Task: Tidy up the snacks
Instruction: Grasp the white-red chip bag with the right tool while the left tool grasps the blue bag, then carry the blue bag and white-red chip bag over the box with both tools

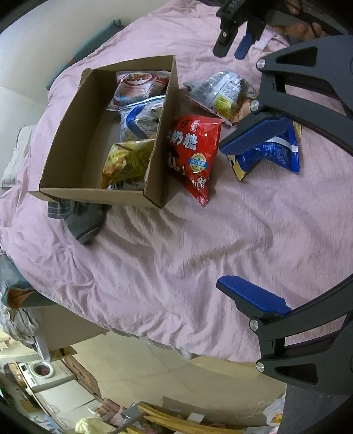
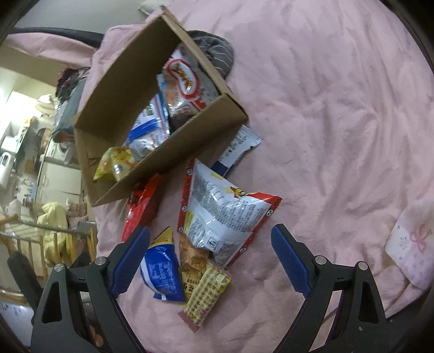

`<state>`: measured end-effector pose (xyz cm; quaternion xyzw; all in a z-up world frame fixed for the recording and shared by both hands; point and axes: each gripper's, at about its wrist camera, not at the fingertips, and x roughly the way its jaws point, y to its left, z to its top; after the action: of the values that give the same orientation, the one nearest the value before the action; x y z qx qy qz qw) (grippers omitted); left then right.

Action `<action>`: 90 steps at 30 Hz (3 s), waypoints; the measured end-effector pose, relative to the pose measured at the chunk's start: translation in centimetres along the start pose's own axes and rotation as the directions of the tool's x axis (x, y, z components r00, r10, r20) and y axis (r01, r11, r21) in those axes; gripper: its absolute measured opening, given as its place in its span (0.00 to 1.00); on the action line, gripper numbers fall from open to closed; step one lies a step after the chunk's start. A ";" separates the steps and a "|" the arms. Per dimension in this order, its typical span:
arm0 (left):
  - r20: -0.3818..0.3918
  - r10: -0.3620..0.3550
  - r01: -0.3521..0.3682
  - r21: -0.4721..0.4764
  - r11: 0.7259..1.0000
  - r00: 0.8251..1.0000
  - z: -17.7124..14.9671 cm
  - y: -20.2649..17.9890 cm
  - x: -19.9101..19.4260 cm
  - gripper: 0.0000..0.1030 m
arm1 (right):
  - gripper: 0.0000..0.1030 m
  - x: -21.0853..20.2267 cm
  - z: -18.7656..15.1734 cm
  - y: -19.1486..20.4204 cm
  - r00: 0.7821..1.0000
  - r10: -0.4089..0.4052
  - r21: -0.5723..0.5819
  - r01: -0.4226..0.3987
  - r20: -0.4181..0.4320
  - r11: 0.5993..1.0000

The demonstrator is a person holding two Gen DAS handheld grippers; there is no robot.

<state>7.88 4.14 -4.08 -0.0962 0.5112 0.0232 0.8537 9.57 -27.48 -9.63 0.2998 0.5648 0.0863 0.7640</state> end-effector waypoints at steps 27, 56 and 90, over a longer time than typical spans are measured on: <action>-0.083 -0.045 0.043 -0.032 0.999 0.996 -0.8 -0.2 1.8 0.86 | 0.46 2.0 0.6 1.0 0.999 -0.016 -0.031 0.016 -0.028 0.999; -0.259 -0.054 0.103 0.179 0.978 0.964 -5.1 -8.2 7.7 0.35 | 0.46 -2.9 0.5 -0.2 0.991 0.043 -0.032 -0.040 0.126 0.999; 0.063 0.106 -0.110 0.049 0.993 0.992 2.8 -2.5 -3.2 0.35 | 0.46 -7.7 1.8 2.2 0.950 0.152 -0.073 -0.137 0.272 0.988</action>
<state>9.19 2.39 0.35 -0.0452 0.4901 0.0589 0.8685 8.98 -29.97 -1.83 0.3292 0.4266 0.1142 0.8346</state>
